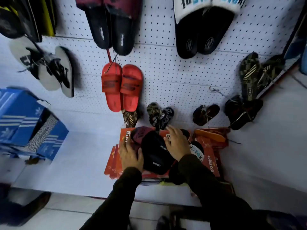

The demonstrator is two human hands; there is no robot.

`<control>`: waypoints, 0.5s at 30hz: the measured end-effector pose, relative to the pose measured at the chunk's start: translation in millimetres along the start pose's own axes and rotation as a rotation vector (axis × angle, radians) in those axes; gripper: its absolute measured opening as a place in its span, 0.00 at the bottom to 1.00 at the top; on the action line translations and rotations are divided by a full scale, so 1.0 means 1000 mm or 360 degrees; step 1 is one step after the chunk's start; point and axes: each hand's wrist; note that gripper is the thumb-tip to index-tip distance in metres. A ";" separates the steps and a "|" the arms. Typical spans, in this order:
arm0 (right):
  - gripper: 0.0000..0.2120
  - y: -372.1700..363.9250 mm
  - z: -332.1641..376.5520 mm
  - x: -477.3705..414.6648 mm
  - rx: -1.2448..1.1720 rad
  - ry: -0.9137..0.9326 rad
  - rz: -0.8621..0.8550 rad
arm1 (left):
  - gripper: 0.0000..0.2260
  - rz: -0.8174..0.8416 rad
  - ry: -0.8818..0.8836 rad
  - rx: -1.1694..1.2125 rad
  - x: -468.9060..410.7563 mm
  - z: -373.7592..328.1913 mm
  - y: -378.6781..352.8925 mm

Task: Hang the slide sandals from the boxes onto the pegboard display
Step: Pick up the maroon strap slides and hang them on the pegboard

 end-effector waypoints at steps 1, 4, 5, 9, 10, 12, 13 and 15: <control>0.25 -0.007 -0.005 -0.003 -0.0023 -0.0057 0.0152 | 0.32 0.0021 0.0198 0.0103 0.007 0.007 -0.009; 0.26 -0.024 -0.014 -0.013 0.0019 -0.0261 0.0501 | 0.36 0.0209 0.0776 0.0311 0.031 0.013 -0.029; 0.26 -0.029 -0.017 -0.017 0.0074 -0.0306 0.0554 | 0.37 0.0287 0.0928 0.0373 0.036 0.011 -0.034; 0.22 -0.040 -0.019 -0.035 0.0336 -0.0317 0.0704 | 0.34 0.0530 0.1501 0.0742 0.030 0.004 -0.061; 0.21 -0.041 -0.019 -0.039 0.0346 -0.0333 0.0717 | 0.32 0.0598 0.1606 0.0906 0.028 0.003 -0.066; 0.20 -0.044 -0.019 -0.045 0.0306 -0.0348 0.0737 | 0.27 0.0772 0.1723 0.1159 0.028 0.002 -0.071; 0.19 -0.044 -0.019 -0.048 0.0286 -0.0346 0.0741 | 0.25 0.0815 0.1726 0.1253 0.028 0.000 -0.069; 0.18 -0.044 -0.016 -0.053 0.0224 -0.0365 0.0737 | 0.22 0.0807 0.1685 0.1322 0.027 0.000 -0.068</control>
Point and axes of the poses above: each hand's wrist, its own x-axis away from the middle knuckle, its own y-axis out of the back of the hand, z = x × y, and after that the axes turned 7 degrees about -x, right-handed
